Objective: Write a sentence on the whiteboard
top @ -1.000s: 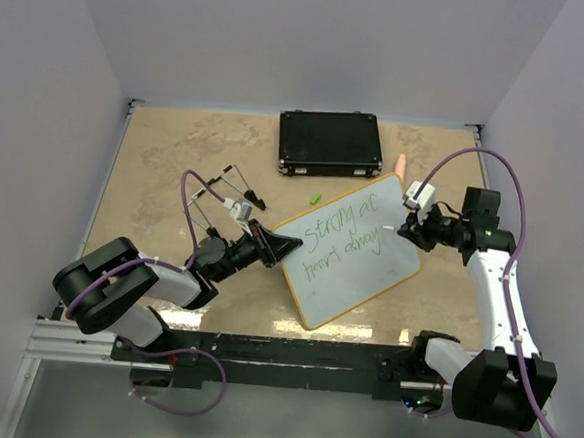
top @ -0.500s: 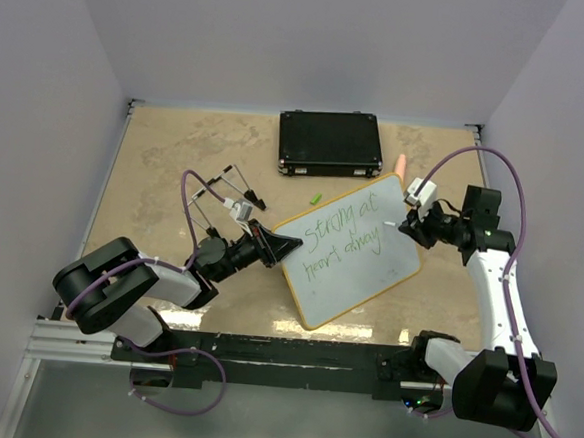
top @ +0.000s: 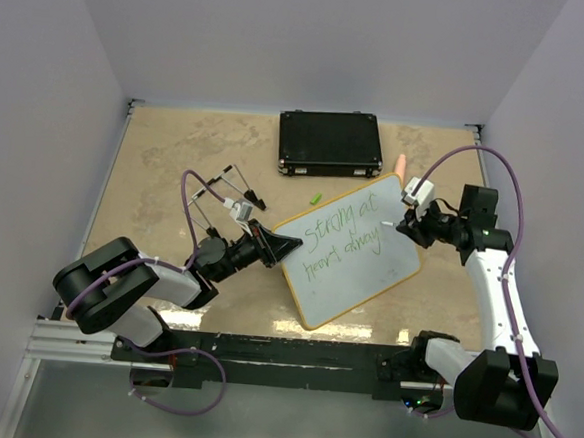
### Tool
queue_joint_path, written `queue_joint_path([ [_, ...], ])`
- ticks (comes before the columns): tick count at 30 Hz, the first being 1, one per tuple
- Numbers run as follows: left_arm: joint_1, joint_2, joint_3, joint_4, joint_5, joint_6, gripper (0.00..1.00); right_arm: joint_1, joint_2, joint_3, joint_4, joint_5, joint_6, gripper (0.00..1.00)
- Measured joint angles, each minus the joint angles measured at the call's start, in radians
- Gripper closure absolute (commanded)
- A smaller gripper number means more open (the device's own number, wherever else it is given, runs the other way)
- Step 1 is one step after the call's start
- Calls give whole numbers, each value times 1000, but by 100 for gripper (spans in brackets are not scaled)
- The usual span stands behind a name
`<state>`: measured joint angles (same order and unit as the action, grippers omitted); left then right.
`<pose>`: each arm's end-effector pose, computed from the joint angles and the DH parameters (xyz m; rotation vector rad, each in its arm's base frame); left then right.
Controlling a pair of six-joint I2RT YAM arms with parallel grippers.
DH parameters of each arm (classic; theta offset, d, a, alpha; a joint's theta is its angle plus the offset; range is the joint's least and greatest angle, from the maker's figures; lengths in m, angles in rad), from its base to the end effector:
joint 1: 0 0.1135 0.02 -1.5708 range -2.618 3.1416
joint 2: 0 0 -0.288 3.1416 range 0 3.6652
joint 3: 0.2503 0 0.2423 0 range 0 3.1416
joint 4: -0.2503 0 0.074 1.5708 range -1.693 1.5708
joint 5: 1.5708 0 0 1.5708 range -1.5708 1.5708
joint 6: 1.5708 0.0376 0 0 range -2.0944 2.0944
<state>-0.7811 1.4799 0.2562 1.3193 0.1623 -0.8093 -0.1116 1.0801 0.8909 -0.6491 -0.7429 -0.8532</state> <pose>0.1667 -0.1738 0.2106 0.1234 1.6390 -1.3796 0.1958 0.0037 0.3067 -1.0776 1.8861 0.3591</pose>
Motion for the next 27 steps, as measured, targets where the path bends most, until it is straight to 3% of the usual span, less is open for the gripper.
queue_joint_path([
  [27, 0, 2, 0, -2, -5, -3, 100, 10, 13, 0, -40, 12, -26, 100],
])
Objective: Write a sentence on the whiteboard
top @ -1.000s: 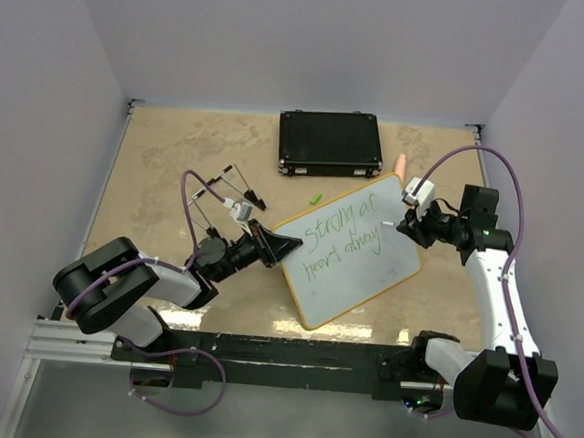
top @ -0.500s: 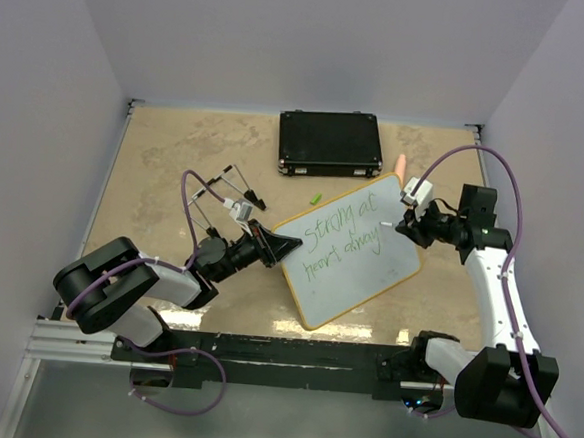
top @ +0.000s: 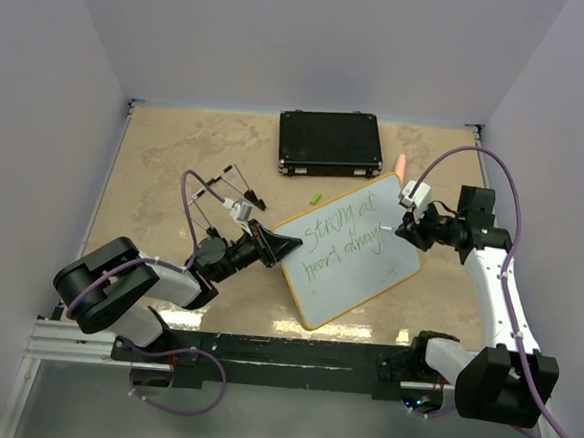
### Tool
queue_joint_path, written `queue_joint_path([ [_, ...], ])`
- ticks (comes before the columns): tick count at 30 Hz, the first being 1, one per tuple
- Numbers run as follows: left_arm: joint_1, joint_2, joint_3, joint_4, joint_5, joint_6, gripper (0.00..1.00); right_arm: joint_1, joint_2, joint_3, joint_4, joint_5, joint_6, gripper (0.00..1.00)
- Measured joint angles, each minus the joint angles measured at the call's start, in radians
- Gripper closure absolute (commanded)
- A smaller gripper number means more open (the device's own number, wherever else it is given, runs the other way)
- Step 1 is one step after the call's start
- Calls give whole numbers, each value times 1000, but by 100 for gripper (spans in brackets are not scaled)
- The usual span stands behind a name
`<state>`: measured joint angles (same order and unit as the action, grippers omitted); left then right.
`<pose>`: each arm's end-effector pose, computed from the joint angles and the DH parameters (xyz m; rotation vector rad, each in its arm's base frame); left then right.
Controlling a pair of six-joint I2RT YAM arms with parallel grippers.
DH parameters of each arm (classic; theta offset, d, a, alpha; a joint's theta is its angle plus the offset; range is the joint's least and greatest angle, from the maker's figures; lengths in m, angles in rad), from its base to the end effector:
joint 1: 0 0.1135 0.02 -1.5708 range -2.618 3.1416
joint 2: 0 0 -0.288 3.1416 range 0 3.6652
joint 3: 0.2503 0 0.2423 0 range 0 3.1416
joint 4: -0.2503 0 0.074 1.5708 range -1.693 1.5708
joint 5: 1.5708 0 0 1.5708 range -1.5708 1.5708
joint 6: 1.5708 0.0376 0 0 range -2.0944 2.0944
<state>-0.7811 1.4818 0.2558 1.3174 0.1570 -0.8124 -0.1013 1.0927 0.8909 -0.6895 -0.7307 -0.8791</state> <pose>0.1669 -0.1738 0.2099 0.1158 1.6437 -1.3767 0.1952 0.0054 0.3016 -1.1064 1.9177 0.3753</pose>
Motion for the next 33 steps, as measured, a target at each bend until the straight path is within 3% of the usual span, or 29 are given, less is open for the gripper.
queue_joint_path([
  [33, 0, 0, 0, -1, -3, -1, 100, 4, -28, -23, -4, 89, 21, 100],
])
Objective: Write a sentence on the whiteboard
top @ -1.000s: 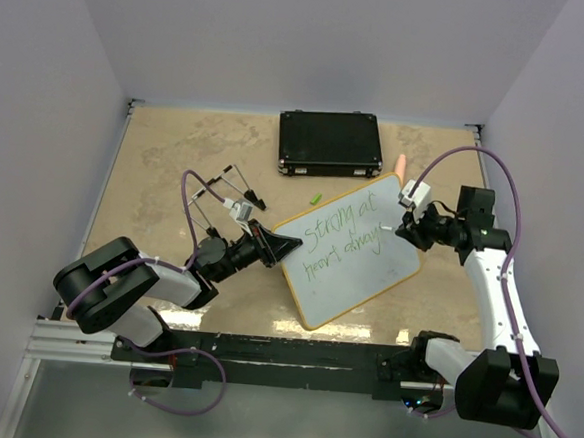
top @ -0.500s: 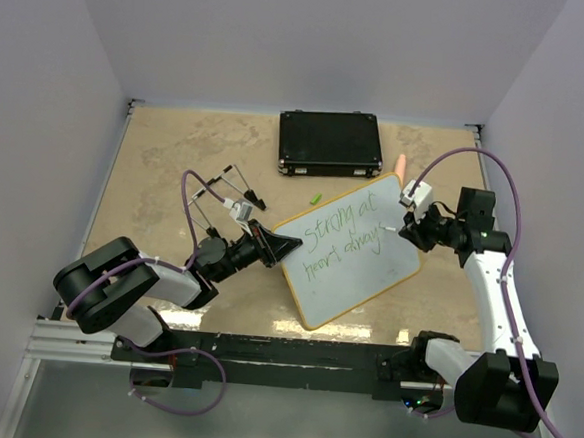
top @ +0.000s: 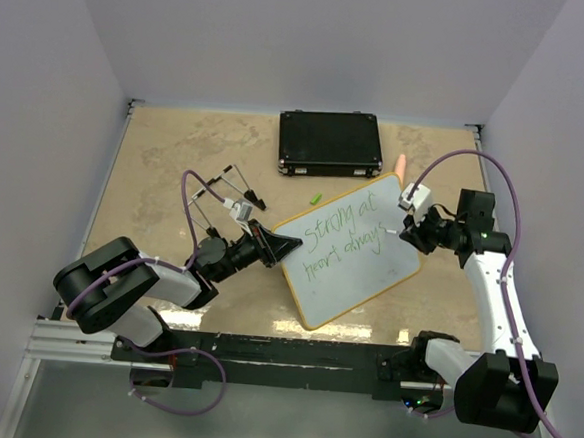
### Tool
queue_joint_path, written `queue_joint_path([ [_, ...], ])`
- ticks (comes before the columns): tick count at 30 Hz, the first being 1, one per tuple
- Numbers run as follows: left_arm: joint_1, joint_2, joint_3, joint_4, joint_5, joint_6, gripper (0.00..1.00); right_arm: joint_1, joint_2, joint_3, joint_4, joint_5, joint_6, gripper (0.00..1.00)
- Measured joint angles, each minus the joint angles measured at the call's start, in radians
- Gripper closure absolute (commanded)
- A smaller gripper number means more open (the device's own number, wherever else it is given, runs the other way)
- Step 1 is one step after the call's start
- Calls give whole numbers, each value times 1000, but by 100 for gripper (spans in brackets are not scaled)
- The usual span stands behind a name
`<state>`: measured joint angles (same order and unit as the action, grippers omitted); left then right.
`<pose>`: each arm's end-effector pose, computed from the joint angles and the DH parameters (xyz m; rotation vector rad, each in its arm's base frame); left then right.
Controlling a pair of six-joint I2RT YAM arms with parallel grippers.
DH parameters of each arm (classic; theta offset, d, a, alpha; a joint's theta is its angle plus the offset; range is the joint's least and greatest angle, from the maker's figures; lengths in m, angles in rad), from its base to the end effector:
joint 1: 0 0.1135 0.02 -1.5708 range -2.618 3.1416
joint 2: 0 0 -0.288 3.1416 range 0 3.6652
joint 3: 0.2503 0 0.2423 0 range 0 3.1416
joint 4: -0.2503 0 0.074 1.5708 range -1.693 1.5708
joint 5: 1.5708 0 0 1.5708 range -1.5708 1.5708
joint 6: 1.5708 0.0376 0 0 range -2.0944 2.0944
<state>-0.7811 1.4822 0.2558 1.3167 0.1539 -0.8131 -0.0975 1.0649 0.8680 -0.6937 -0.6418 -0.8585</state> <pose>0.1671 -0.1738 0.2097 0.1123 1.6446 -1.3747 0.1892 0.0041 0.2974 -1.0787 1.9859 0.2971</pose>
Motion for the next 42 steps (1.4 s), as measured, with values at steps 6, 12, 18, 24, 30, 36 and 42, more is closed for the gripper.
queue_joint_path([
  [6, 0, 0, 0, 0, 0, 0, 100, 0, 0, 0, -4, -3, -25, 100],
  [12, 0, 2, 0, 2, 0, -3, 100, 1, 3, 0, -23, -4, -44, 100],
  [18, 0, 6, 0, 5, -1, -6, 100, 8, 10, 0, -47, -4, -59, 100],
  [24, 0, 11, 0, 10, -1, -7, 100, 14, 10, 0, -52, -5, -63, 100],
  [30, 0, 12, 0, 9, -2, -8, 100, 23, 11, 0, -53, -10, -62, 100],
  [36, 0, 15, 0, 12, -2, -9, 100, 25, 11, 1, -55, -31, -60, 100],
  [42, 0, 15, 5, 11, 2, -6, 100, 31, -17, 60, -108, -73, -62, 100],
])
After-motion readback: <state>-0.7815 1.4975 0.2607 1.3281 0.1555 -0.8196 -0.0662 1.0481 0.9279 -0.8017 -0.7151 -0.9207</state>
